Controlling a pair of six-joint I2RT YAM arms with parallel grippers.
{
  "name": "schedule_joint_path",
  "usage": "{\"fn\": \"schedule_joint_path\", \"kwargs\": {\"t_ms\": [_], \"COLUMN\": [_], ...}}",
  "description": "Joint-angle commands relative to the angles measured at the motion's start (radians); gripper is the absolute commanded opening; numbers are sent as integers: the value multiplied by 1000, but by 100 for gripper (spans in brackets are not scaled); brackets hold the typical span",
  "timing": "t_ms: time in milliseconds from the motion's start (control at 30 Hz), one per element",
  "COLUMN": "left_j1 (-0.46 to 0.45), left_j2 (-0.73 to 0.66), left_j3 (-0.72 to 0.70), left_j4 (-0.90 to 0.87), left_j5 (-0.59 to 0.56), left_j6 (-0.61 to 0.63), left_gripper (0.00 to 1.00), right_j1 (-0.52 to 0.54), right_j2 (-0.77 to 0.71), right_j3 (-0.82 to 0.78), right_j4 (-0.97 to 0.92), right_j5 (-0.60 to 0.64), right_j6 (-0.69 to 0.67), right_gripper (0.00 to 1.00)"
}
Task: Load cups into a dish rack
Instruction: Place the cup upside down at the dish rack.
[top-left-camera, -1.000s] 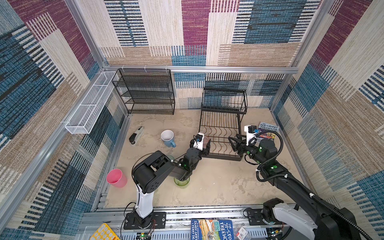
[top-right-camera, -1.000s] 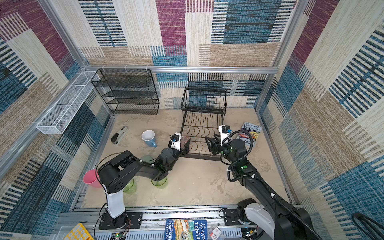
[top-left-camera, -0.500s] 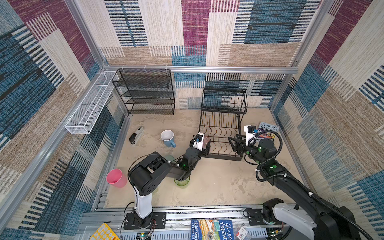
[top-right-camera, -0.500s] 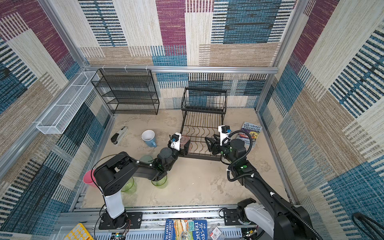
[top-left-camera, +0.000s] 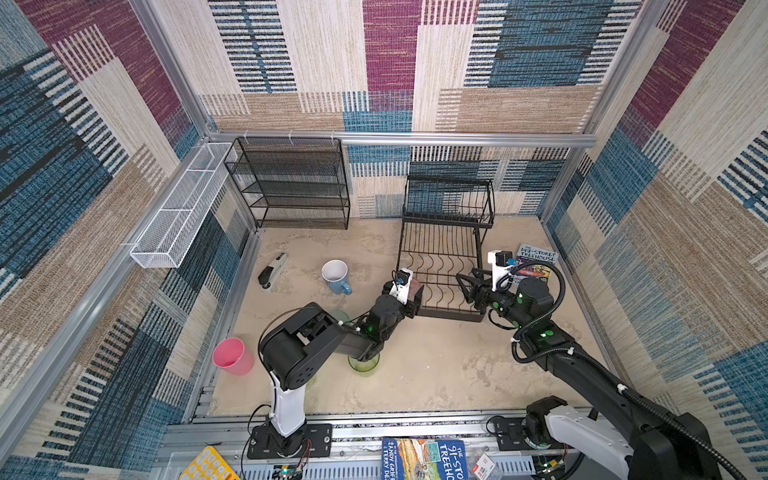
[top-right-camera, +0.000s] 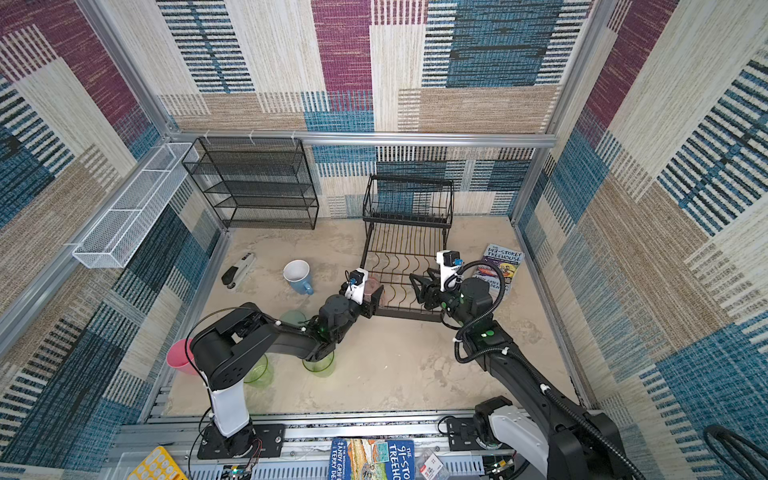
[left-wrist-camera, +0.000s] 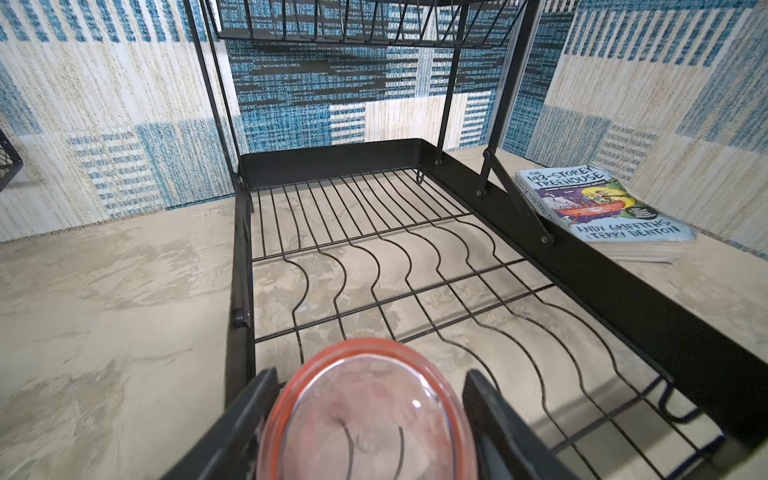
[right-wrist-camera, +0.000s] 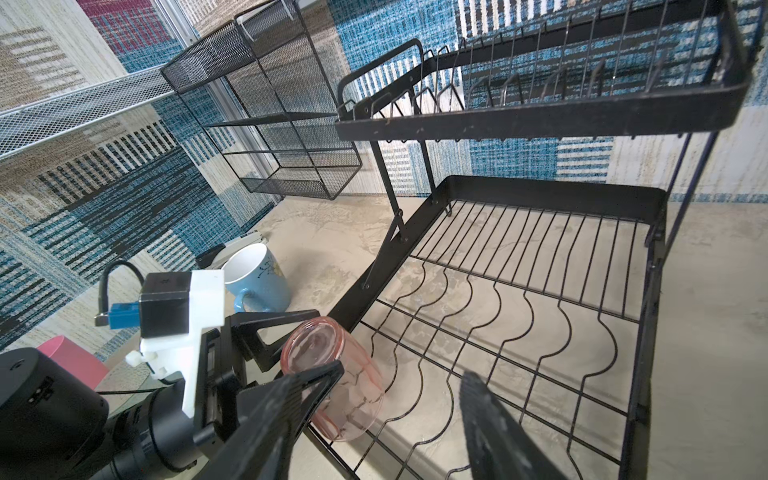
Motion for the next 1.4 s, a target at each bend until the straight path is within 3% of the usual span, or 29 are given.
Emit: {"fn": "schedule_joint_path", "kwargs": {"t_ms": [0,367,533,733,1100,1367], "left_j1": [3,3,3,1,2,6], "left_j2": [11,-49,-96,-161,-364,-549], "left_j3": [7,-2,13,50,204,317], "left_j4": [-7,-48,-122,-230,-729,-1254], "left_j5": [-4,-17,0,20,80,-21], "left_j6": [-14,10,22,29,-46,-200], "left_gripper": [60,84,90,93,90,87], "right_j1": [0,-1,0,0,1,36], "right_j2": [0,-22,-33,-32,-31,-48], "right_j3": [-4,25,50,90,164,191], "right_j4": [38,-9,-54,-111,-263,-337], "right_j5": [-6,28,57,83,126,141], "right_j6": [-2,5,9,3,28,20], "right_gripper": [65,86,95,98,95,91]}}
